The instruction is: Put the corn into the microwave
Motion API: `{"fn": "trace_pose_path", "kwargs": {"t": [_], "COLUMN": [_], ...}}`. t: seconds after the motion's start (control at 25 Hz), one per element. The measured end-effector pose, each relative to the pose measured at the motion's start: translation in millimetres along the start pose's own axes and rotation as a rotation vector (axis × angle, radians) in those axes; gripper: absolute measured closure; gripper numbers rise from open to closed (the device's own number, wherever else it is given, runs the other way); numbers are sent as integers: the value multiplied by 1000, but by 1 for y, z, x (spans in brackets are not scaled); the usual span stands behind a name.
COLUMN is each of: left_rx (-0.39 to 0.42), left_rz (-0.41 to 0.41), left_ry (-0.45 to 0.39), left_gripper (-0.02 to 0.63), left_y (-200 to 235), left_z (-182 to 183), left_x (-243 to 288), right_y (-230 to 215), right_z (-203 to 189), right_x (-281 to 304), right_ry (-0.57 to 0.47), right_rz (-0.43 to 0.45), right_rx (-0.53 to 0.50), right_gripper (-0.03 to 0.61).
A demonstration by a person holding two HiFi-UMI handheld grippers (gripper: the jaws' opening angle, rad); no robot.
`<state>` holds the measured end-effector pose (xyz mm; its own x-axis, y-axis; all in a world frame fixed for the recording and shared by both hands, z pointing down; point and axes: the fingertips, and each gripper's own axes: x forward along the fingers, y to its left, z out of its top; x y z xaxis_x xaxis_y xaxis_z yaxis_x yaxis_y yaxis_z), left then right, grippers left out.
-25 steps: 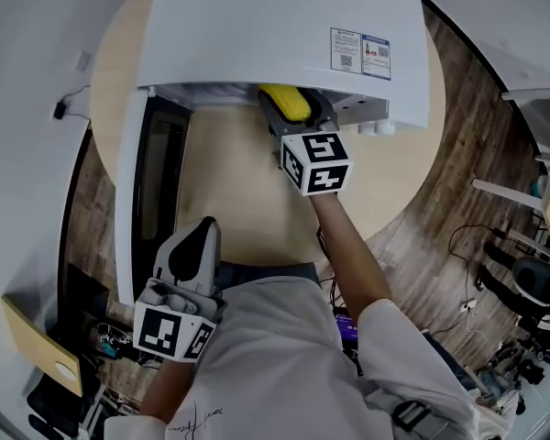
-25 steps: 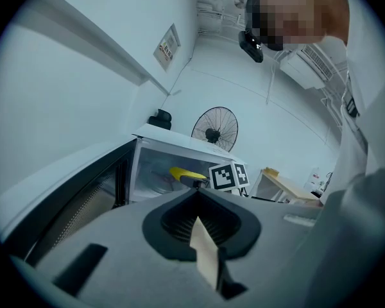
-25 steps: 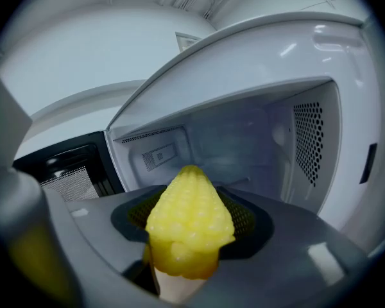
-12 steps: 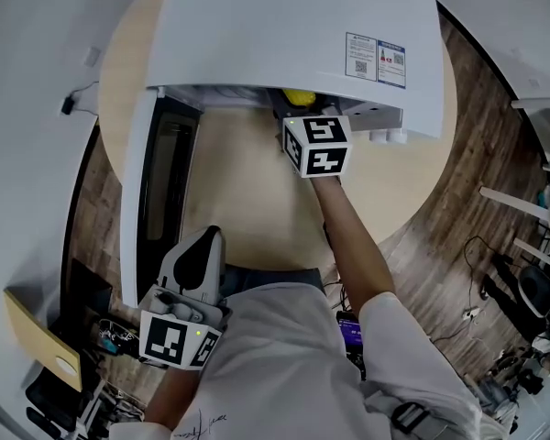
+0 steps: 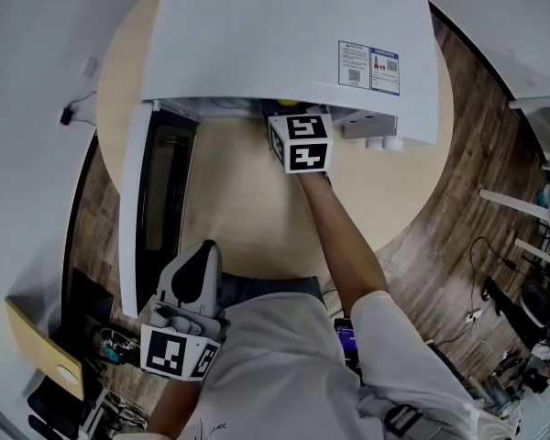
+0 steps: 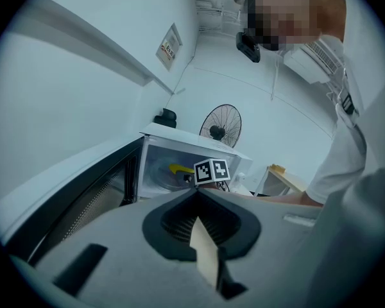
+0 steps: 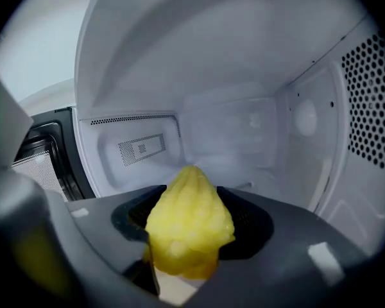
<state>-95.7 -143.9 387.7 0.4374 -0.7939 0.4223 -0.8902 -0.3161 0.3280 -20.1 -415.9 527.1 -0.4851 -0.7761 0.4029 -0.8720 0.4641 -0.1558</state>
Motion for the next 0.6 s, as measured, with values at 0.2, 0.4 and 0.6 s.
{"fn": "trace_pose_path", "kwargs": {"t": [0.2,0.4,0.6], "left_rx": [3,5,8], "left_rz": [3,2,0], "left_ry": [8,9,12], "left_gripper": [618,618,618], "left_y": [2,2,3], "left_z": [-3,-4,-6], "left_x": [-4,-8,-13], "right_y": [-2,-6,-14], "right_z": [-1,-2,-3], "right_x": [6,10,13], "right_ry": [-11,-15,-10], "right_rz": [-35,-89,-137], "right_rx": [10,13,15], "right_gripper": [318,318,318]}}
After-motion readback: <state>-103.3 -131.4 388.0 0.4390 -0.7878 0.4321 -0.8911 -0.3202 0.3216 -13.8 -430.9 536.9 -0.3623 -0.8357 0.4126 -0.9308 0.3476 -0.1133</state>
